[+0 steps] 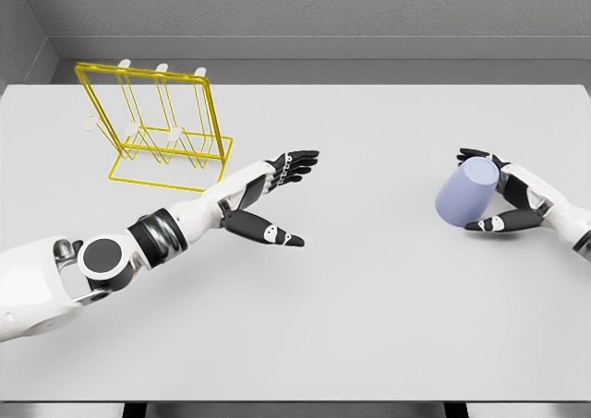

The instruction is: Place the cup on the cup holder with both arms

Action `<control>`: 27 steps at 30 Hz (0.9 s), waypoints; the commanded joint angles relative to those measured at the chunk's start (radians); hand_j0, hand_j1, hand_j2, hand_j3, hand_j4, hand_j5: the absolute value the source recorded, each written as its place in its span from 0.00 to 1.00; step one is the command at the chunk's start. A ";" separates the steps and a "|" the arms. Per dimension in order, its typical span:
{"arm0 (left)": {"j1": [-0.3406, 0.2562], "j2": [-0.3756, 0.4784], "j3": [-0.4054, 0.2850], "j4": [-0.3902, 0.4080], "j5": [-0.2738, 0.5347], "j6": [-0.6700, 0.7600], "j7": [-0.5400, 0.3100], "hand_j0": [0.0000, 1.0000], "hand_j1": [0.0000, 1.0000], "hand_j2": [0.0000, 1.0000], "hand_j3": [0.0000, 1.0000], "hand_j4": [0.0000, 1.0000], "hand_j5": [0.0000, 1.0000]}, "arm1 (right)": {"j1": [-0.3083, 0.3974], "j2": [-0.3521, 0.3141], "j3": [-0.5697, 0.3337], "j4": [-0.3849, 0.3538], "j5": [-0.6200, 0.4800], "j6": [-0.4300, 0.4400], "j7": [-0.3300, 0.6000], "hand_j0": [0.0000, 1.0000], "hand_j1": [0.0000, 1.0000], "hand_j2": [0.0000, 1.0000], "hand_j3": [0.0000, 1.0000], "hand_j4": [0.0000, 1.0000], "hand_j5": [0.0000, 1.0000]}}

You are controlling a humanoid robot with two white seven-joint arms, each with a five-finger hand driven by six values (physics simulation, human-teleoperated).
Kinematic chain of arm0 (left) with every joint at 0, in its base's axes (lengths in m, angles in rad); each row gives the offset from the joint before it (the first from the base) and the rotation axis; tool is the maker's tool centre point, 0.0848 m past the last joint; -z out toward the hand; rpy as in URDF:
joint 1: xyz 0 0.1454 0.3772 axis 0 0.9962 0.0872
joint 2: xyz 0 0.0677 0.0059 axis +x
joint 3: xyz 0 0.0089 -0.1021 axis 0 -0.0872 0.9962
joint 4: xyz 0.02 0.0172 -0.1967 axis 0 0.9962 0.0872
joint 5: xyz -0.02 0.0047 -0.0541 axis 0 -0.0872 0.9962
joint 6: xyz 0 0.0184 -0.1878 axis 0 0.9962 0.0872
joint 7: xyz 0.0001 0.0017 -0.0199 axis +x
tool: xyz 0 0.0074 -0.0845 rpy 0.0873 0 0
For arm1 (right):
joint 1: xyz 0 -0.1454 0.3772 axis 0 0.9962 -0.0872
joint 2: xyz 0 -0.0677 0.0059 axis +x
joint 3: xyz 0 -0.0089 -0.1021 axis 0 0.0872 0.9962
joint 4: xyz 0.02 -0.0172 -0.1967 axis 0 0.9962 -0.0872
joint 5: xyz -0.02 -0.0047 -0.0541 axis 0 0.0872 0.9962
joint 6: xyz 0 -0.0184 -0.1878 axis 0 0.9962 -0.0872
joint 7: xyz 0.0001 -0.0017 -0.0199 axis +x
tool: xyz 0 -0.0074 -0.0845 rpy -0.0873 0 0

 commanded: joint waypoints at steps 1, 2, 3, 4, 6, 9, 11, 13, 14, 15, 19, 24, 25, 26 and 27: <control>0.000 0.000 0.001 -0.001 -0.001 0.000 0.001 1.00 1.00 1.00 1.00 1.00 1.00 | 0.000 -0.001 -0.001 -0.002 -0.007 0.002 0.000 0.97 0.97 0.97 0.97 0.97 0.97; 0.000 -0.002 0.001 -0.001 -0.001 0.000 0.001 1.00 1.00 1.00 1.00 1.00 1.00 | 0.000 0.001 -0.001 -0.002 -0.007 0.002 0.000 0.97 0.97 0.97 0.97 0.97 0.97; 0.000 0.000 0.001 -0.001 -0.001 0.000 -0.001 1.00 1.00 1.00 1.00 1.00 1.00 | 0.000 0.001 -0.001 -0.003 -0.007 0.002 0.000 0.97 0.97 0.97 0.97 0.97 0.97; 0.000 -0.002 0.001 0.001 -0.001 0.000 0.001 1.00 1.00 1.00 1.00 1.00 1.00 | 0.000 0.001 -0.001 -0.006 -0.007 0.002 0.000 0.97 0.97 0.97 0.97 0.97 0.97; 0.000 -0.002 0.001 -0.001 -0.001 0.000 0.001 1.00 1.00 1.00 1.00 1.00 1.00 | -0.002 0.002 0.000 -0.008 -0.007 0.004 0.000 0.97 0.97 0.97 0.97 0.97 0.97; 0.000 -0.002 0.001 -0.001 -0.001 0.000 -0.001 1.00 1.00 1.00 1.00 1.00 1.00 | -0.002 0.002 0.005 -0.014 -0.005 0.016 0.000 0.95 0.95 0.95 0.95 0.95 0.95; 0.000 -0.002 0.001 -0.001 -0.001 0.000 0.001 1.00 1.00 1.00 1.00 1.00 1.00 | -0.003 0.010 0.005 -0.014 -0.007 0.018 0.000 0.94 0.94 0.94 0.94 0.94 0.94; 0.000 -0.002 0.001 -0.001 -0.001 0.000 -0.001 1.00 1.00 1.00 1.00 1.00 1.00 | -0.005 0.010 0.005 -0.014 -0.007 0.019 0.000 0.89 0.89 0.89 0.89 0.89 0.89; 0.000 -0.002 0.001 -0.001 -0.001 0.000 0.001 1.00 1.00 1.00 1.00 1.00 1.00 | -0.005 0.010 0.005 -0.014 -0.007 0.021 0.000 0.87 0.87 0.87 0.87 0.87 0.87; 0.000 -0.002 0.001 -0.001 -0.001 0.000 0.001 1.00 1.00 1.00 1.00 1.00 1.00 | -0.006 0.010 0.005 -0.014 -0.007 0.038 0.000 0.86 0.86 0.86 0.86 0.86 0.86; 0.000 0.000 0.001 0.001 -0.001 0.000 0.001 1.00 1.00 1.00 1.00 1.00 1.00 | -0.009 0.014 0.005 -0.014 -0.007 0.039 0.000 0.83 0.83 0.83 0.83 0.83 0.83; -0.002 0.003 0.001 -0.001 0.005 0.000 0.001 1.00 1.00 1.00 1.00 1.00 1.00 | -0.009 0.014 0.005 -0.012 -0.007 0.041 0.000 0.80 0.80 0.80 0.80 0.80 0.80; -0.002 -0.002 0.001 -0.001 0.005 0.000 0.001 1.00 1.00 1.00 1.00 1.00 1.00 | -0.009 0.014 0.005 -0.014 -0.007 0.041 0.000 0.80 0.80 0.80 0.80 0.80 0.80; -0.002 -0.006 0.001 -0.001 0.005 0.000 0.001 1.00 1.00 1.00 1.00 1.00 1.00 | -0.011 0.014 0.005 -0.014 -0.007 0.041 0.000 0.80 0.80 0.80 0.80 0.80 0.80; -0.003 -0.005 0.001 0.001 0.005 0.000 0.001 1.00 1.00 1.00 1.00 1.00 1.00 | -0.011 0.014 0.005 -0.014 -0.008 0.041 0.000 0.78 0.78 0.78 0.78 0.78 0.78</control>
